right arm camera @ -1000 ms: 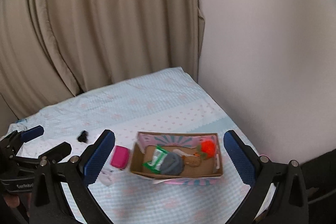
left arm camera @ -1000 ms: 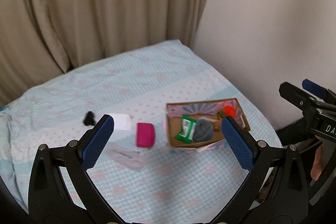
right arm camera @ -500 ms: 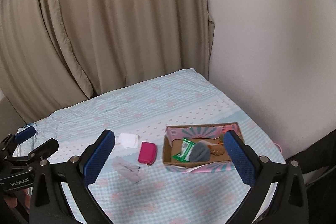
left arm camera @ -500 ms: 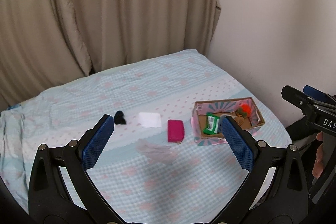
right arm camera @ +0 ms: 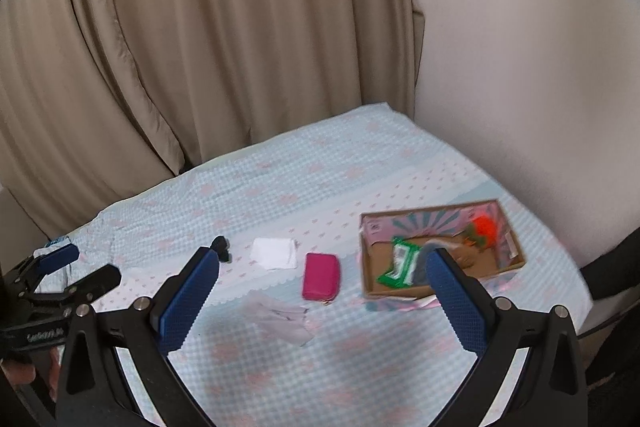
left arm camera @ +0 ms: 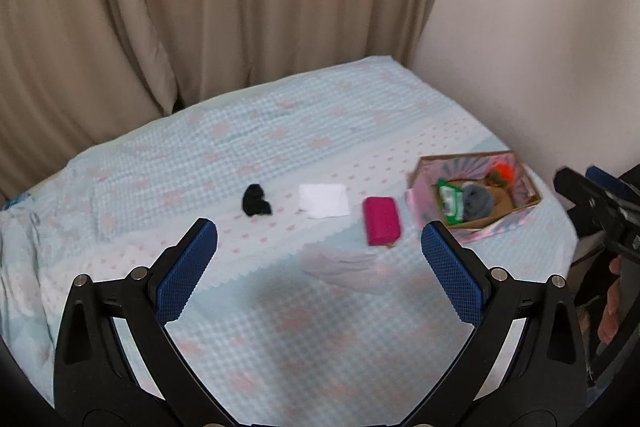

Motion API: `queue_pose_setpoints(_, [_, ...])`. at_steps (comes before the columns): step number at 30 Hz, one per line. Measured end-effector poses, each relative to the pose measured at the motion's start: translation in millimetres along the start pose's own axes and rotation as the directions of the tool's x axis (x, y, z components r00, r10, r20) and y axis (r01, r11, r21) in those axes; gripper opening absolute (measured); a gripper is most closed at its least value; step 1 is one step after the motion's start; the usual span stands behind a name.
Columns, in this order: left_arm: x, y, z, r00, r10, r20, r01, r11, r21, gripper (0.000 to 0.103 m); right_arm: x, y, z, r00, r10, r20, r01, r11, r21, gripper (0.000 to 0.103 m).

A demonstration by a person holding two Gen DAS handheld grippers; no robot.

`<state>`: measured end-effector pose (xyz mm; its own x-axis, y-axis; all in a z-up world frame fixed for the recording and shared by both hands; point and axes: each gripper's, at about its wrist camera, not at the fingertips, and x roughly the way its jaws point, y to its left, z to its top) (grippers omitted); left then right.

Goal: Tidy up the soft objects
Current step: 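Withdraw both tools and move them toward the black scrunchie and grey cloth, then grasp the black scrunchie with the left tool while the right tool grasps the grey cloth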

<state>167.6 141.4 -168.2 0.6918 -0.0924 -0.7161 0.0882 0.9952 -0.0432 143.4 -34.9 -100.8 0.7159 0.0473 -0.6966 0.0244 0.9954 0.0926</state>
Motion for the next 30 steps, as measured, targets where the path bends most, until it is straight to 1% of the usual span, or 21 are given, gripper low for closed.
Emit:
queue_pose_setpoints(4, [49.6, 29.5, -6.0, 1.0, 0.014, -0.02, -0.014, 1.0, 0.01, 0.102, 39.8, 16.6, -23.0, 0.999, 0.007, -0.039, -0.007, 1.0, 0.008, 0.103])
queue_pose_setpoints(8, [109.3, 56.2, -13.5, 0.999, 0.013, -0.042, -0.013, 1.0, 0.011, 0.102, 85.2, 34.2, -50.2, 0.997, 0.01, -0.073, -0.011, 1.0, -0.018, 0.103])
queue_pose_setpoints(11, [153.1, 68.9, -21.2, 0.999, 0.018, -0.051, -0.017, 1.0, 0.022, 0.102, 124.5, 44.7, -75.1, 0.995, 0.018, -0.099, -0.022, 0.999, -0.038, 0.103])
queue_pose_setpoints(13, [182.6, 78.7, -27.7, 0.999, 0.021, -0.044, -0.02, 1.0, 0.019, 0.102, 147.1, 49.4, -88.2, 0.992, 0.028, -0.12, -0.033, 0.999, -0.044, 0.103])
queue_pose_setpoints(16, [222.7, 87.5, -35.9, 0.998, 0.021, -0.054, -0.02, 1.0, 0.02, 0.102, 193.7, 58.1, -116.7, 0.986, 0.035, -0.164, -0.046, 0.997, -0.064, 0.103])
queue_pose_setpoints(20, [279.1, 98.1, -48.8, 0.997, 0.028, -0.07, -0.026, 0.999, 0.024, 0.102, 244.4, 64.7, -149.3, 0.975, 0.044, -0.217, -0.059, 0.996, -0.064, 0.103])
queue_pose_setpoints(25, [335.7, 110.5, -60.5, 0.995, 0.029, -0.097, -0.03, 1.0, -0.004, 0.1, 291.3, 69.6, -178.5, 0.966, 0.044, -0.254, -0.063, 0.996, -0.067, 0.103])
queue_pose_setpoints(28, [361.2, 115.5, -63.8, 0.994, 0.025, -0.108, -0.027, 0.999, -0.024, 0.097, 305.8, 71.7, -190.2, 0.962, 0.044, -0.269, -0.07, 0.994, -0.087, 0.103])
queue_pose_setpoints(30, [375.0, 116.7, -65.2, 0.993, 0.027, -0.112, -0.03, 0.999, -0.027, 0.095, 315.5, 72.1, -198.5, 0.955, 0.063, -0.289, -0.093, 0.992, -0.089, 0.103])
